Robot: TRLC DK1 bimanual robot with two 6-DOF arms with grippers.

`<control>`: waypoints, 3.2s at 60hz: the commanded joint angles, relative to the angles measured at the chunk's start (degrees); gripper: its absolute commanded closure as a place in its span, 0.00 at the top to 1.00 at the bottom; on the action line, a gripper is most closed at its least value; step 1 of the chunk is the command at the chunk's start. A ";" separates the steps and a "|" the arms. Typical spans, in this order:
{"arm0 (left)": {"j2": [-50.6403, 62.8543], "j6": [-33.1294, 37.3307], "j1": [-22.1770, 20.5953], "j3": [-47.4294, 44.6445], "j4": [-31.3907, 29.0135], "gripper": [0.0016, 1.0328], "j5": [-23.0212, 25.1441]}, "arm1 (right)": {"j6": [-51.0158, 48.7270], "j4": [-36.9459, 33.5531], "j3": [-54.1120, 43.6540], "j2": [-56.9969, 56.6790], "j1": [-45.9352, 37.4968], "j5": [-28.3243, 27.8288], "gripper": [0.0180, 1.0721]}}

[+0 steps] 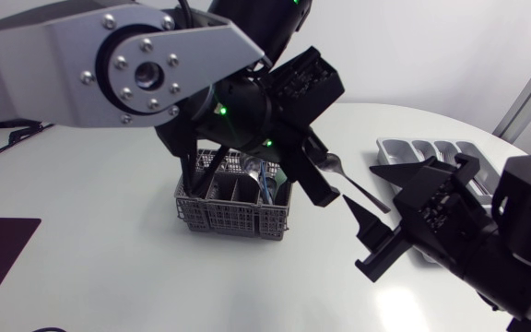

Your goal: Sort the cutlery from the basket into the organizer compartments.

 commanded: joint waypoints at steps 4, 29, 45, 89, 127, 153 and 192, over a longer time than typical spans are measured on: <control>1.65 -3.60 0.62 2.57 -1.84 0.03 1.52 | -4.20 4.02 -2.44 2.99 1.34 1.36 0.59; 3.58 -6.41 1.85 3.54 -4.83 0.03 2.58 | -10.08 10.96 -3.06 8.27 3.36 5.31 0.34; 4.29 -7.64 2.47 4.42 -5.09 0.03 3.28 | -11.05 12.10 -3.32 9.58 3.36 6.28 0.26; 5.69 -8.70 2.29 4.77 -6.23 0.03 4.43 | -11.23 13.07 -3.50 11.43 3.72 6.90 0.09; 0.33 -10.63 5.19 4.60 0.71 0.66 3.99 | -10.26 2.52 -4.55 2.90 2.92 4.52 0.07; -2.22 6.86 10.73 -0.68 1.15 0.90 1.00 | -17.20 -9.43 -6.40 -6.50 -29.42 -25.36 0.08; -3.45 8.44 13.36 -11.49 6.86 0.90 -2.25 | -43.31 -15.93 0.63 14.24 -69.15 -55.86 0.08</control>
